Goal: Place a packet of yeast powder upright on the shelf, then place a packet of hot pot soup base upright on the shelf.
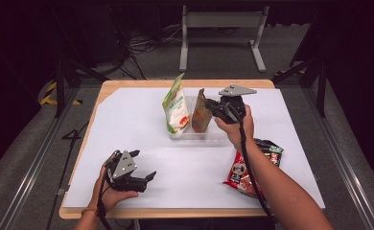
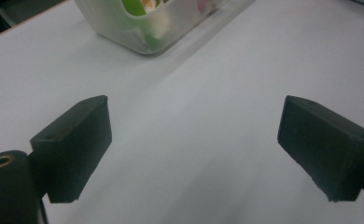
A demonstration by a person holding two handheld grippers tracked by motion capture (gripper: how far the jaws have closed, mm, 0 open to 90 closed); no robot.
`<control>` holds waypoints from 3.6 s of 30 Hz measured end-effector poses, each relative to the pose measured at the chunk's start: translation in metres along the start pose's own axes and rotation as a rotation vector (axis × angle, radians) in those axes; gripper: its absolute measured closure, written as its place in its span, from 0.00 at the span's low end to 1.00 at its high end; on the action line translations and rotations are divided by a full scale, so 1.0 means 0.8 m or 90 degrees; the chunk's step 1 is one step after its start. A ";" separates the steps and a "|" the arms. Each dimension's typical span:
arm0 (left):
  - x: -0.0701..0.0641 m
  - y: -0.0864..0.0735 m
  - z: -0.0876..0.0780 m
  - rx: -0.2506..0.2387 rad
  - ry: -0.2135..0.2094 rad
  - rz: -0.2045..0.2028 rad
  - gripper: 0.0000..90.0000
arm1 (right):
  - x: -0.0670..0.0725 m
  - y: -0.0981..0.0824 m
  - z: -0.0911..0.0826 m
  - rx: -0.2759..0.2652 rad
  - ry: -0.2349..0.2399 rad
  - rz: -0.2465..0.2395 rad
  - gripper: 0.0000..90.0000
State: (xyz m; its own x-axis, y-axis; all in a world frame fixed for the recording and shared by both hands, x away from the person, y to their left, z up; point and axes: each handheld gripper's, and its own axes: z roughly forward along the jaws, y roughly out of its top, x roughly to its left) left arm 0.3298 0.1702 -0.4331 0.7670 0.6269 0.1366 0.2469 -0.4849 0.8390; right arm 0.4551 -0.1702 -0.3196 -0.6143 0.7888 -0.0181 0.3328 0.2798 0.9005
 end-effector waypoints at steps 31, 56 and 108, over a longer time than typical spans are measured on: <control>0.006 -0.004 0.001 0.000 -0.004 -0.008 0.12 | -0.001 0.002 -0.011 0.029 0.070 -0.070 0.70; 0.005 -0.004 0.007 0.012 -0.011 -0.004 0.12 | -0.024 -0.036 -0.109 0.030 0.095 -0.128 0.55; -0.005 0.024 0.049 0.027 -0.069 0.060 0.11 | -0.180 -0.236 -0.161 0.136 -0.002 0.113 0.31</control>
State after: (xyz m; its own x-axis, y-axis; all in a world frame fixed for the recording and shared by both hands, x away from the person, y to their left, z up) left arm 0.3545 0.1345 -0.4378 0.8468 0.5092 0.1538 0.1943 -0.5653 0.8017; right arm 0.3888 -0.4072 -0.4311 -0.5304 0.8378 0.1298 0.5786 0.2458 0.7777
